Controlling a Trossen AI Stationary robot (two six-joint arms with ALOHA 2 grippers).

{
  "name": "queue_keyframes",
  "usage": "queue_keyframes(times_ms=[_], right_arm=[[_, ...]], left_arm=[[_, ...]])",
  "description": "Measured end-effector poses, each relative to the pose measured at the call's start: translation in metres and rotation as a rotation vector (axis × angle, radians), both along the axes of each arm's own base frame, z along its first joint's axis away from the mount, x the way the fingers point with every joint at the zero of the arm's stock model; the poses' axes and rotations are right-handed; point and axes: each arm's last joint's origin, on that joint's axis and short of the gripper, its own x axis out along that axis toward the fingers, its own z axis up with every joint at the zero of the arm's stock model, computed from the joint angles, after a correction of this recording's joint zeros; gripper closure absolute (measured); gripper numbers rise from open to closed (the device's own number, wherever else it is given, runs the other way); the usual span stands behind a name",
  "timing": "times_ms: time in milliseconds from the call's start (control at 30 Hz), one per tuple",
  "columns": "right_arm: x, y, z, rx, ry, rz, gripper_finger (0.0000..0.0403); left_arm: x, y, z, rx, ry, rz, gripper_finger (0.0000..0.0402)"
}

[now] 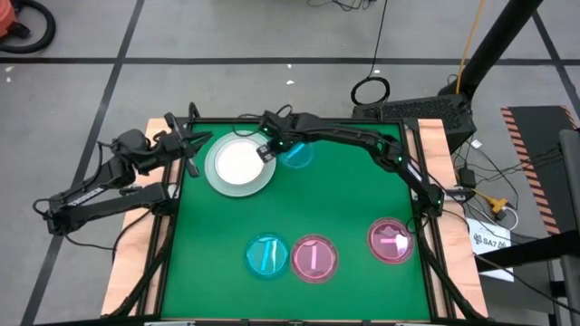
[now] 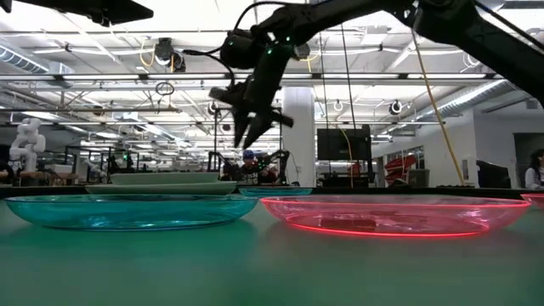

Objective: Stack plastic plates
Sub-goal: Stack the top blue plate on top of the white plate

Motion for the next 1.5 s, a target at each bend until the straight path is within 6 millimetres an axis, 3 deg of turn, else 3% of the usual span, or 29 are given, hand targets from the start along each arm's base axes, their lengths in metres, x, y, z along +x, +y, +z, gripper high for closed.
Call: queue_keyframes(times_ms=[200, 300, 400, 600, 700, 1167, 1500], right_arm=[[-0.014, 0.014, -0.008, -0.069, 0.265, 0.401, 0.0317], [-0.015, 0.021, -0.014, -0.104, 0.337, 0.595, 0.0316], [-0.014, 0.027, -0.018, -0.127, 0.353, 0.684, 0.0316], [-0.009, 0.029, -0.026, -0.134, 0.353, 0.688, 0.0316], [-0.005, 0.027, -0.04, -0.153, 0.357, 0.678, 0.0316], [-0.019, 0.024, -0.081, -0.141, 0.462, 0.638, 0.0316], [-0.02, 0.023, -0.085, -0.139, 0.46, 0.636, 0.0316]], left_arm=[[0.0, 0.0, -0.003, -0.036, 0.019, 0.0, 0.0364], [0.0, 0.0, -0.004, -0.057, 0.025, -0.001, 0.0364], [0.0, 0.0, -0.006, -0.067, 0.04, 0.0, 0.0364], [0.0, 0.0, -0.007, -0.072, 0.05, 0.0, 0.0364], [0.0, 0.0, -0.007, -0.072, 0.051, 0.0, 0.0364], [0.0, 0.0, -0.008, -0.067, 0.055, 0.0, 0.0364], [0.0, 0.0, -0.007, -0.066, 0.054, 0.0, 0.0364]])
